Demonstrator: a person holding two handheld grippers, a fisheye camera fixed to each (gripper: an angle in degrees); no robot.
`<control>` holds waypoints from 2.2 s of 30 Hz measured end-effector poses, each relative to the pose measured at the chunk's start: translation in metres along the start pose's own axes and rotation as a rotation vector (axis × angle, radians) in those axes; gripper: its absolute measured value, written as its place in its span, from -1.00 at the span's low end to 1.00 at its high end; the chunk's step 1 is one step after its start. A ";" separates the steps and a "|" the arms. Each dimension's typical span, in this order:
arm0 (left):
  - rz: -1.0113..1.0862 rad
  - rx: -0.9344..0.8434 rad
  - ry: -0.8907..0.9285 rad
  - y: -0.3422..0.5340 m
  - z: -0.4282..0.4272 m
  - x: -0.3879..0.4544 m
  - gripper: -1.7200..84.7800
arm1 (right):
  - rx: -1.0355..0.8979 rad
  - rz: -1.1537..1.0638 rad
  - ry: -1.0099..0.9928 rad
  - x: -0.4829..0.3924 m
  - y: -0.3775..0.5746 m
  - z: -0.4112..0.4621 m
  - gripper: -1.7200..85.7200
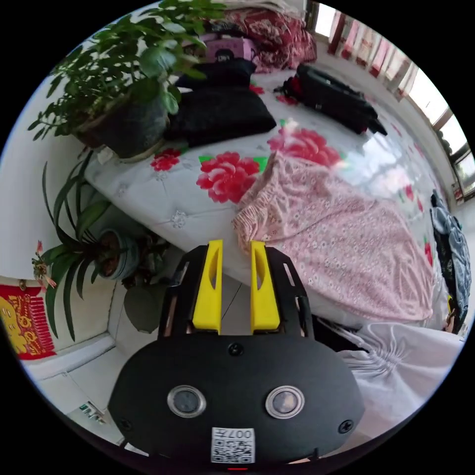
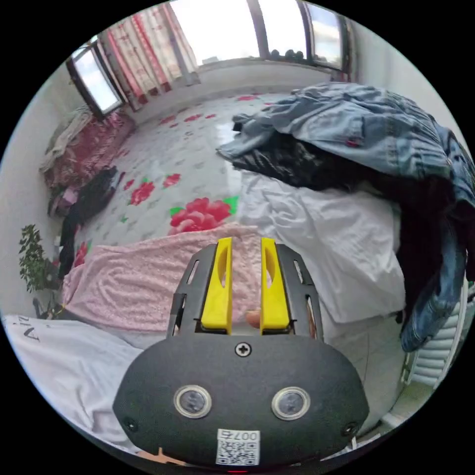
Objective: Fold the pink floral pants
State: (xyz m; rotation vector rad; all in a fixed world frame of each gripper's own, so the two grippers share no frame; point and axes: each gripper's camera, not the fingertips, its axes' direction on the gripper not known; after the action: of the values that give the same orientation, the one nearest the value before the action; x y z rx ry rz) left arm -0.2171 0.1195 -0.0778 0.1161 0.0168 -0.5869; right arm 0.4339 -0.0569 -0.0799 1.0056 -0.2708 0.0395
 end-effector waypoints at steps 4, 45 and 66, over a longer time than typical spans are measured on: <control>0.055 0.152 0.073 -0.016 -0.023 0.025 -0.85 | -0.064 -0.282 -0.327 -0.145 -0.029 0.086 -0.84; 0.103 0.023 0.210 -0.074 0.110 0.078 -0.98 | -1.127 -0.050 -0.893 -0.547 0.006 0.587 -0.93; 0.056 0.032 0.096 -0.102 0.115 0.078 -0.98 | -0.475 -0.312 -0.523 -0.436 -0.080 0.433 -0.91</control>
State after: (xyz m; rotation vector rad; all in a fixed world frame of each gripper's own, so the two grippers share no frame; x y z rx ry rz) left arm -0.2103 -0.0214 0.0223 0.1757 0.0969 -0.5252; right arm -0.0644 -0.4231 -0.0335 0.5592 -0.5665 -0.5558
